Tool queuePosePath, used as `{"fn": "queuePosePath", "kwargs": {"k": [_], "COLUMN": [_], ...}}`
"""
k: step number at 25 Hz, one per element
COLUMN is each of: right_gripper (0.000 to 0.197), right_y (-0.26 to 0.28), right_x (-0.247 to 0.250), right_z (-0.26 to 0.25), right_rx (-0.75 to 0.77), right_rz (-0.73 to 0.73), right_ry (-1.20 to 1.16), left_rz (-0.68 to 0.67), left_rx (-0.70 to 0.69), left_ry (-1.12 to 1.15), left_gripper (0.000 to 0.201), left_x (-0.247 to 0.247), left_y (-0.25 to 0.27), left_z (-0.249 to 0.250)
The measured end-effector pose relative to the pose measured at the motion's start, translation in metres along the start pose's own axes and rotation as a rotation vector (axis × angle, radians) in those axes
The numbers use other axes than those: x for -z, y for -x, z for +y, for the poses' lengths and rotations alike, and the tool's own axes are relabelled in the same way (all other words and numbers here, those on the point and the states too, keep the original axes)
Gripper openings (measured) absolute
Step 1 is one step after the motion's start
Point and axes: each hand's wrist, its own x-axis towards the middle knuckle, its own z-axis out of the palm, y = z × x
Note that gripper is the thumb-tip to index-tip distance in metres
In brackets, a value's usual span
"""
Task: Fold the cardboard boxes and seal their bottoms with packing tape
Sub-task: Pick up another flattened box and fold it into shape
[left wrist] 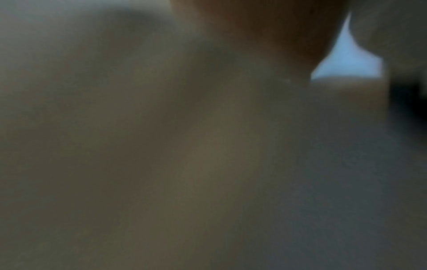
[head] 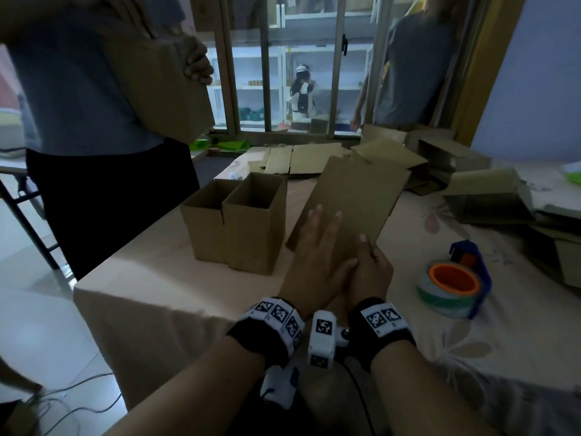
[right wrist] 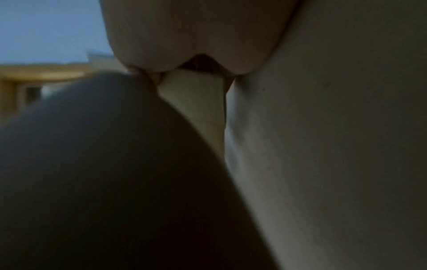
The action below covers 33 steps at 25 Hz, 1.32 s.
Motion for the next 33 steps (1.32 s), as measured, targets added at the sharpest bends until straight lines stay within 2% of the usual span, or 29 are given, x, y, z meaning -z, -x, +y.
{"fn": "queuePosePath", "kwargs": {"k": [2, 3, 5, 8, 12, 16, 20, 24, 27, 30, 33], "right_gripper": [0.021, 0.019, 0.018, 0.033, 0.032, 0.029, 0.021, 0.023, 0.023, 0.025, 0.027], "right_y": [0.0, 0.003, 0.004, 0.003, -0.003, -0.015, -0.021, -0.018, -0.014, -0.017, -0.024], "right_x": [0.003, 0.003, 0.003, 0.002, 0.002, 0.008, 0.013, 0.009, 0.003, 0.005, 0.01], "right_z": [-0.002, -0.003, -0.005, -0.019, -0.047, -0.074, -0.102, -0.125, -0.132, -0.136, -0.142], "right_rx": [-0.016, 0.003, 0.023, 0.037, 0.107, 0.116, 0.045, 0.025, -0.001, -0.017, 0.089], "right_rz": [-0.037, -0.082, -0.136, -0.21, -0.286, -0.307, -0.355, -0.451, -0.479, -0.456, -0.37], "right_ry": [-0.027, -0.006, 0.016, 0.022, 0.027, 0.106, 0.203, 0.323, 0.387, 0.45, 0.667], "left_rz": [-0.229, -0.306, -0.353, -0.281, -0.167, -0.115, -0.178, -0.222, -0.216, -0.196, -0.155], "left_rx": [0.243, 0.319, 0.393, 0.384, 0.368, 0.475, 0.64, 0.671, 0.705, 0.723, 0.588], "left_ry": [0.217, 0.303, 0.392, 0.448, 0.599, 0.802, 1.029, 0.828, 0.823, 0.812, 0.562], "left_gripper": [0.081, 0.081, 0.078, 0.075, 0.052, 0.042, 0.022, 0.027, 0.032, 0.054, 0.071], "left_x": [0.004, 0.007, 0.013, 0.016, 0.023, 0.032, 0.047, 0.056, 0.065, 0.069, 0.069], "left_y": [-0.011, -0.016, -0.028, -0.045, -0.066, -0.084, -0.096, -0.102, -0.102, -0.103, -0.106], "left_z": [0.012, 0.017, 0.025, 0.027, 0.041, 0.062, 0.072, 0.065, 0.06, 0.052, 0.046]}}
